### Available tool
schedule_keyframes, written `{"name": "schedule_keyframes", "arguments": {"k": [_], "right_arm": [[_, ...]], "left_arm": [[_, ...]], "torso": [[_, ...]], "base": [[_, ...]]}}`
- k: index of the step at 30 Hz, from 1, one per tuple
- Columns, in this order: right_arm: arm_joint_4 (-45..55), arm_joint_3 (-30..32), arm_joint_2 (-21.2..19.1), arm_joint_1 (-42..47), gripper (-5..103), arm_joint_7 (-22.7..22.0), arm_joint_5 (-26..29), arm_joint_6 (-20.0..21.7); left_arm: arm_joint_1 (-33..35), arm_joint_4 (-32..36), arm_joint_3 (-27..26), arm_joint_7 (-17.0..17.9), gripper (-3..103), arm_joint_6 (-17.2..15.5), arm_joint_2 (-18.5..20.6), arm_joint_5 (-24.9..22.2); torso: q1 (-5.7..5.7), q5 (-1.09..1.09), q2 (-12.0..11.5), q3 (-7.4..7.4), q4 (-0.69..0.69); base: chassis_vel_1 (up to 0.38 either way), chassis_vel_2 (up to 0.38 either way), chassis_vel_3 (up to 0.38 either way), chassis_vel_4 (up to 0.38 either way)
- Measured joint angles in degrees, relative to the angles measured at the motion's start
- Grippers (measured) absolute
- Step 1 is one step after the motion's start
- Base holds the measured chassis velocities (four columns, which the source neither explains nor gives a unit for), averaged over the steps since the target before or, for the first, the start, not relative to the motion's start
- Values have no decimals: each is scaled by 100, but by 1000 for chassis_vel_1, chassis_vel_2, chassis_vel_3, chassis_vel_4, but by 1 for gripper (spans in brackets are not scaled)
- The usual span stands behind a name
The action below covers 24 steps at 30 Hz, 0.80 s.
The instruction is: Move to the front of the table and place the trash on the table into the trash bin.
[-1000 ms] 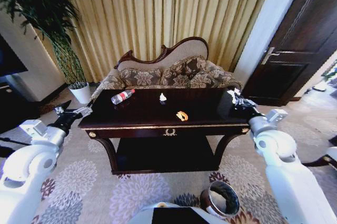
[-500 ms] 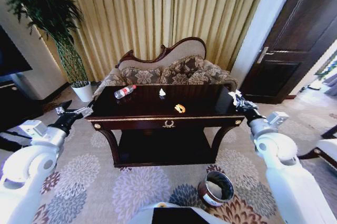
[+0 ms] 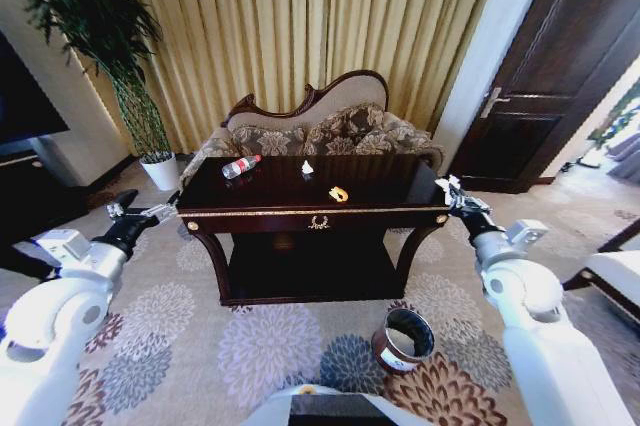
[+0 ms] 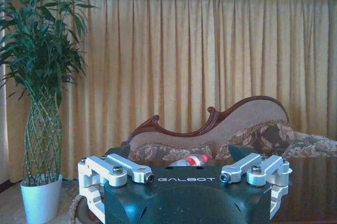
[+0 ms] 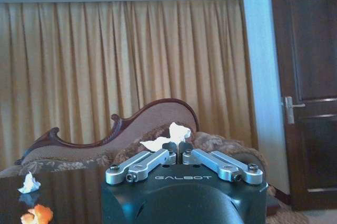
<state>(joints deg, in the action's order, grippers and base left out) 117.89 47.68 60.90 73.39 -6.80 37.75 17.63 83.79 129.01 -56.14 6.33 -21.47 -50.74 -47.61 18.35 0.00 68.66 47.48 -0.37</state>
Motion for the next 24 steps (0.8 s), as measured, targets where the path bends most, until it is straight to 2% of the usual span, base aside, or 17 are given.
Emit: {"name": "schedule_keyframes", "arguments": {"k": [5,7,11,14,15,18,20,23,24], "right_arm": [[-293,-16,130,73,1,1,-164,-50],[-767,-16,299,184,1,0,-493,-199],[-1243,-14,530,342,1,0,-798,-305],[-2055,-141,983,435,1,1,-1453,-391],[-2055,-141,983,435,1,1,-1453,-391],[-2556,-235,1150,314,1,1,-1716,-417],[-3307,-312,1270,66,1,1,-1939,-482],[-3544,-329,1296,-17,1,0,-2000,-506],[-3971,-352,1339,-165,1,1,-2128,-568]], "left_arm": [[19,25,-8,0,100,3,-19,2],[30,36,-10,-1,100,12,-37,5],[40,48,-11,-1,100,24,-46,6],[41,71,-2,-1,100,37,-122,14],[41,71,-2,-1,100,37,-122,14],[42,80,12,-1,100,39,-203,27],[73,80,2,-6,100,79,-237,36],[85,80,-11,-7,100,96,-238,37],[103,80,-43,-13,100,124,-238,37]], "torso": [[0,-1,0,0,1],[2,1,-2,2,1],[5,0,-3,3,0],[3,1,-2,2,-1],[3,1,-2,2,-1],[2,-1,-1,1,1],[2,0,-2,2,1],[3,1,-2,2,0],[3,1,-2,2,1]], "base": [[4,-10,-12,7],[0,0,0,0],[0,0,0,0],[0,0,0,0],[0,0,0,0],[0,0,0,0],[0,0,0,0],[0,0,0,0],[0,0,0,0]]}}
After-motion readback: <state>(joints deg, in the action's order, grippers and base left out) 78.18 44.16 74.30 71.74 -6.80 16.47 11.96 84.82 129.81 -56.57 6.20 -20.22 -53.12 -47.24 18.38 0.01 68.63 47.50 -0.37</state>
